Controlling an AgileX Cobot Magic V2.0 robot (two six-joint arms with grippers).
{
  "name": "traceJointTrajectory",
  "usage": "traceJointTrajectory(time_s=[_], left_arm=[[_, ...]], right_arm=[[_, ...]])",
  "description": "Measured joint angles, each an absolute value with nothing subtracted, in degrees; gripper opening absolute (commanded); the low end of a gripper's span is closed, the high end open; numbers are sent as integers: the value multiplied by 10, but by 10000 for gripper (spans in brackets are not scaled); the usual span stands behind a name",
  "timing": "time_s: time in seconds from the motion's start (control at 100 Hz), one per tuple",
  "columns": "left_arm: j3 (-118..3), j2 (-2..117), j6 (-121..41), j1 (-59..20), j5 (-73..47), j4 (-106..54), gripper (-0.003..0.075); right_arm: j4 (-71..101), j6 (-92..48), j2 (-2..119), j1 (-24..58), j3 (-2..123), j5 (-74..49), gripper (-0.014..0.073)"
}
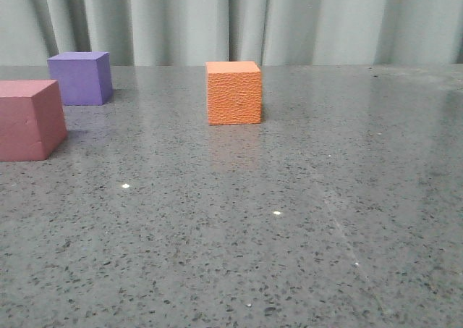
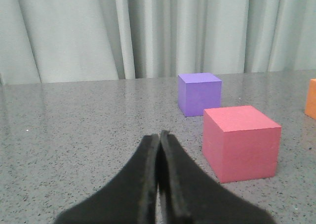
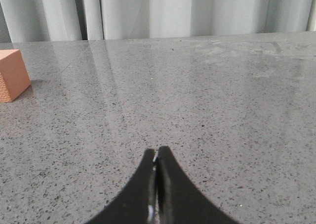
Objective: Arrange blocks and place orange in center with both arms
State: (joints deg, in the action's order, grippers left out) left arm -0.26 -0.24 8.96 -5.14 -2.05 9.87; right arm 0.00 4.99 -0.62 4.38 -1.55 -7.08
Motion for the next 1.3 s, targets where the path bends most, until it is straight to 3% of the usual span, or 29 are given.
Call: traceJointTrajectory(time_s=[0.93, 1.11, 1.3], left_arm=[[-4, -2, 95, -51, 9, 58, -19], [-90, 13, 101, -51, -127, 15, -19], [-298, 159, 101, -51, -299, 8, -19]], right_arm=[[0, 50, -6, 44, -15, -71, -67], [0, 50, -6, 44, -15, -71, -67], [0, 50, -6, 44, -15, -71, -67]])
